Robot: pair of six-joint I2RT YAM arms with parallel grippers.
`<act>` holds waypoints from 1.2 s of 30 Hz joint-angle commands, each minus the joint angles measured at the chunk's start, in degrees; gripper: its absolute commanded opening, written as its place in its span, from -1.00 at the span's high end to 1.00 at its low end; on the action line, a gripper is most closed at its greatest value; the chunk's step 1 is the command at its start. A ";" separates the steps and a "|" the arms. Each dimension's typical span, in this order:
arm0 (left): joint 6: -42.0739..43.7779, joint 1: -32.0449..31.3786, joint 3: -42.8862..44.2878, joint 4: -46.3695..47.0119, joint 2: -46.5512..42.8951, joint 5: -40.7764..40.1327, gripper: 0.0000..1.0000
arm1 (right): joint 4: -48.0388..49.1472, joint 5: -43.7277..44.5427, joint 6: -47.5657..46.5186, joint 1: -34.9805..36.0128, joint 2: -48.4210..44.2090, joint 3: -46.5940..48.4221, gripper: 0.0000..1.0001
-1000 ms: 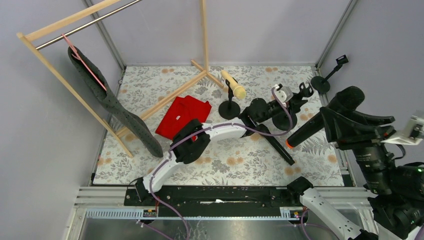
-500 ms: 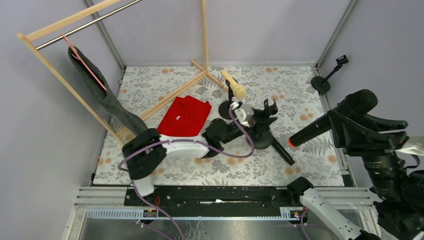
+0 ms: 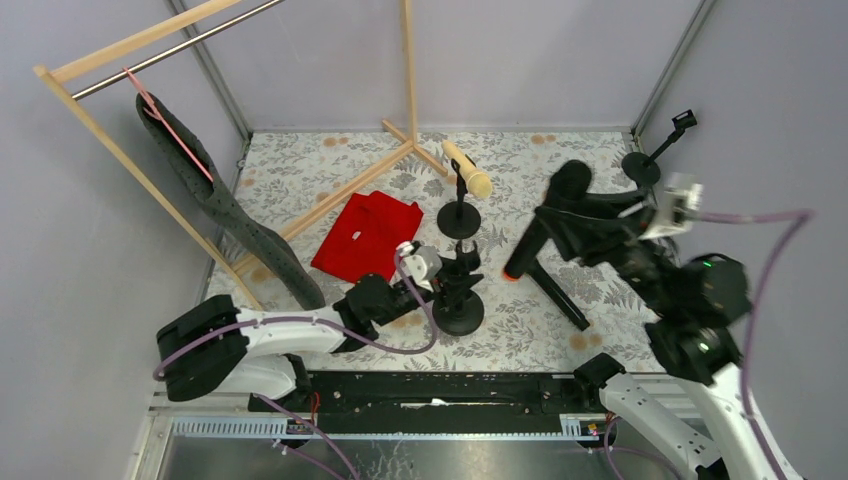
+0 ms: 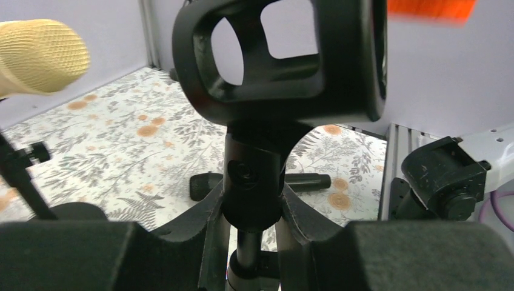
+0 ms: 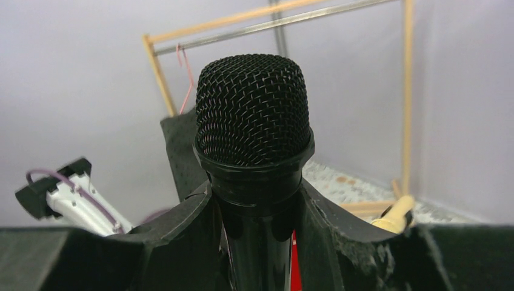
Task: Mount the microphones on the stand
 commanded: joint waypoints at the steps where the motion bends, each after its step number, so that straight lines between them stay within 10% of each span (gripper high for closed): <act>1: -3.61 3.66 -3.16 9.74 -5.28 1.46 1.00 | 24.69 -8.70 5.02 0.36 3.15 -7.38 1.00; 36: -9.11 5.49 -8.94 18.57 0.74 3.19 1.00 | 61.01 -26.91 23.66 0.70 19.89 -15.93 1.00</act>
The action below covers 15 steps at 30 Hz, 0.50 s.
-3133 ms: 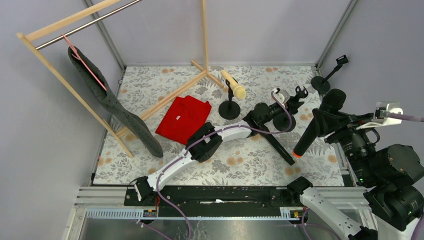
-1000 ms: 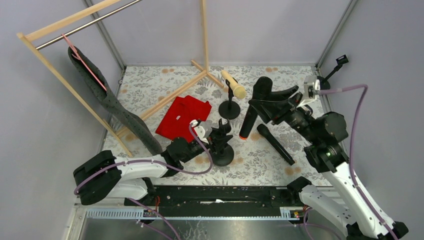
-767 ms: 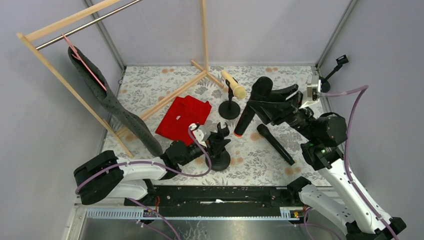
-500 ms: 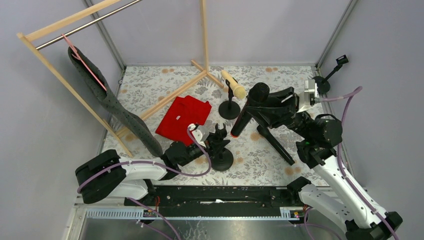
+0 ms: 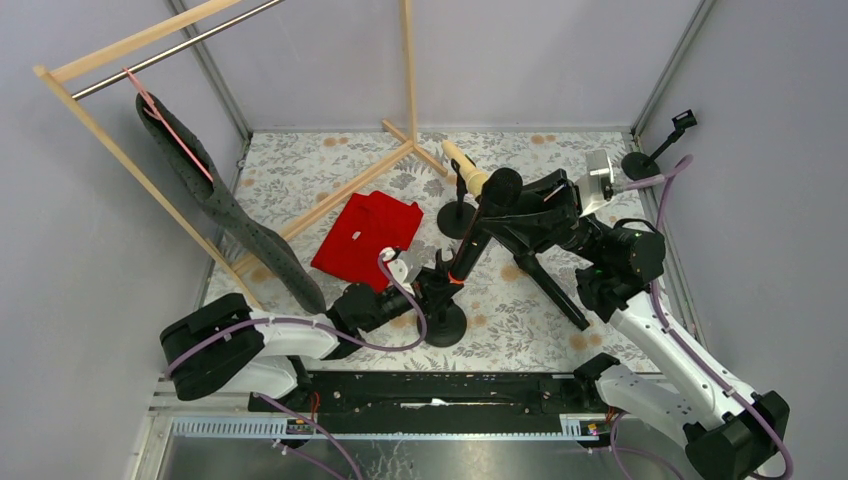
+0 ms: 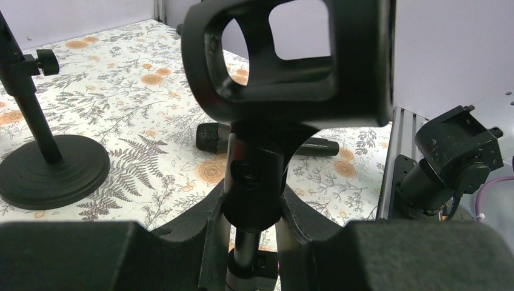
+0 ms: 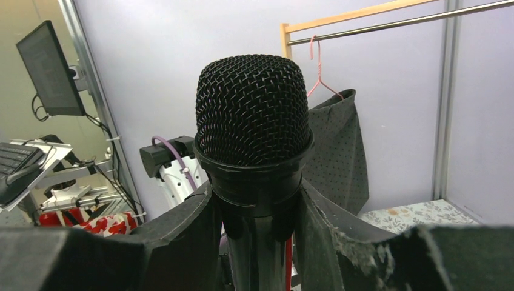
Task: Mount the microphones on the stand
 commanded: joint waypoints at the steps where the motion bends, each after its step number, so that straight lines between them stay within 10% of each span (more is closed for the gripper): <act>1: -2.03 0.21 3.03 9.33 0.59 0.93 1.00 | 7.56 -1.37 3.26 0.77 0.60 0.24 1.00; 15: -2.08 0.19 4.47 8.03 1.18 2.45 1.00 | 8.86 -2.01 -0.99 2.84 4.29 -0.93 1.00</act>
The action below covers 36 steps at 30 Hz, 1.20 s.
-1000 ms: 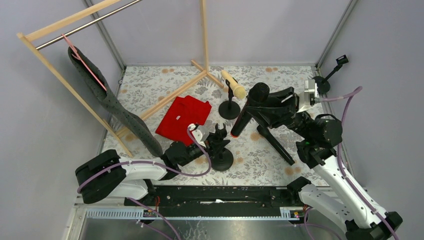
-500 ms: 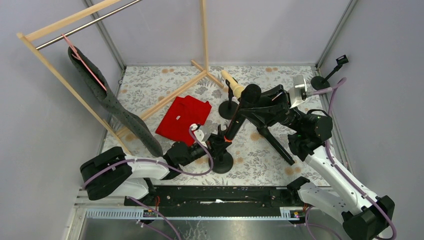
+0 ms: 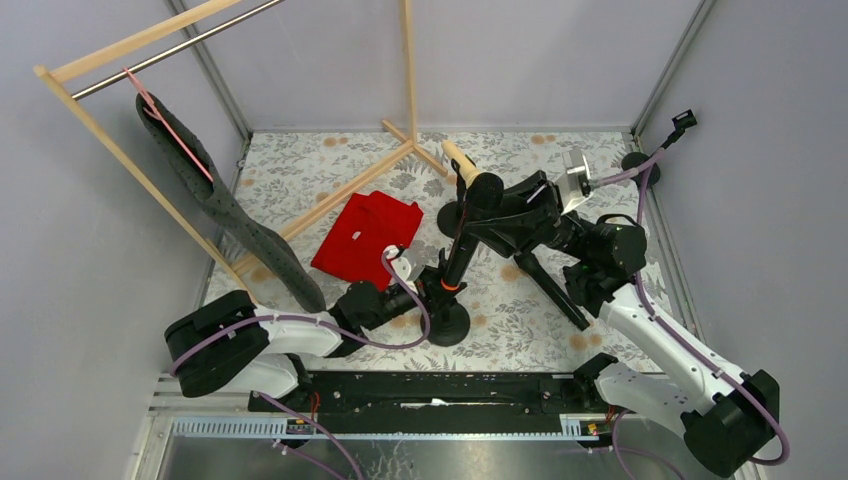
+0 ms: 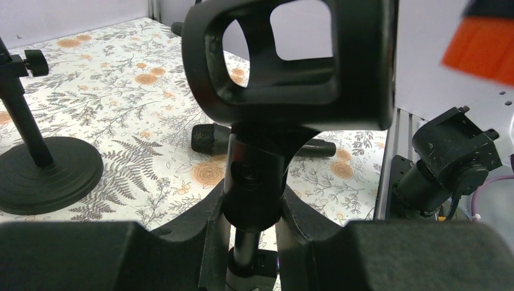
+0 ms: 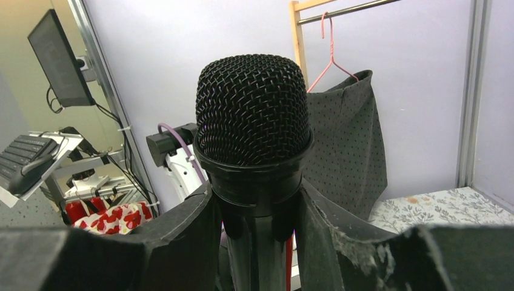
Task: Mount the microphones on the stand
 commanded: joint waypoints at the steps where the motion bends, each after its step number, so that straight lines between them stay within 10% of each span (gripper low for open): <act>1: -1.27 0.20 3.38 7.17 -0.70 2.17 1.00 | 5.31 -0.53 -3.31 0.78 0.63 -0.12 1.00; 21: 0.67 0.14 0.20 12.23 -0.09 4.96 1.00 | -0.88 0.27 -15.92 1.04 0.47 -1.55 1.00; 36: 1.76 0.20 -1.83 15.51 1.78 3.84 -0.14 | 13.91 -9.13 4.17 1.37 -1.14 0.39 1.00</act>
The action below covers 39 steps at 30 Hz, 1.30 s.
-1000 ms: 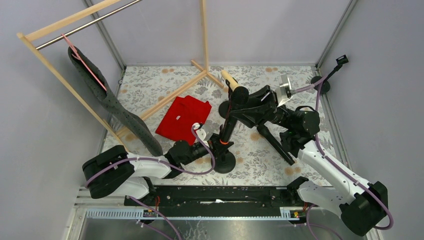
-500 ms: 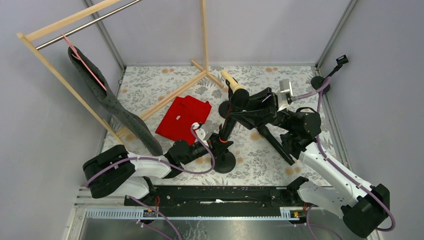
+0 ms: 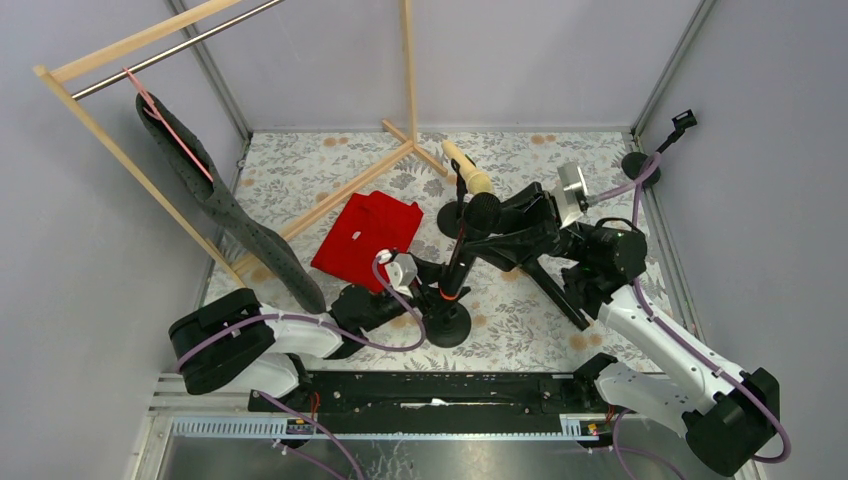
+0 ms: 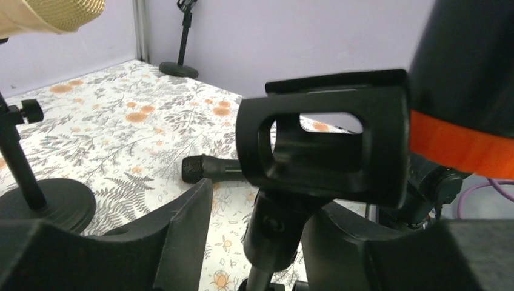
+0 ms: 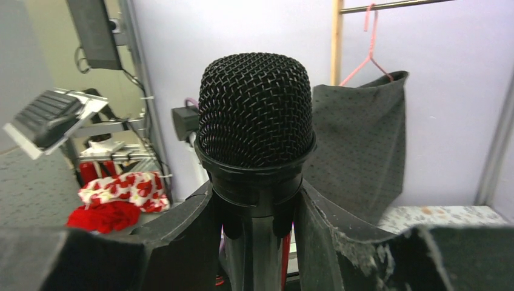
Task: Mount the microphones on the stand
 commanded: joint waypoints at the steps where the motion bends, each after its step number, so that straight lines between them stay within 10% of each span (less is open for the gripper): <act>1: 0.65 -0.12 -0.85 7.40 0.31 1.44 -0.18 | 12.68 -3.20 9.63 0.03 -1.57 1.69 1.00; 30: 3.12 -0.13 0.35 15.82 -0.68 8.13 0.01 | 7.94 -0.40 7.26 0.04 -6.66 2.62 1.00; 39: 2.18 -0.12 0.37 15.73 -0.31 9.00 0.85 | 4.33 -0.49 3.77 0.04 -7.40 2.03 1.00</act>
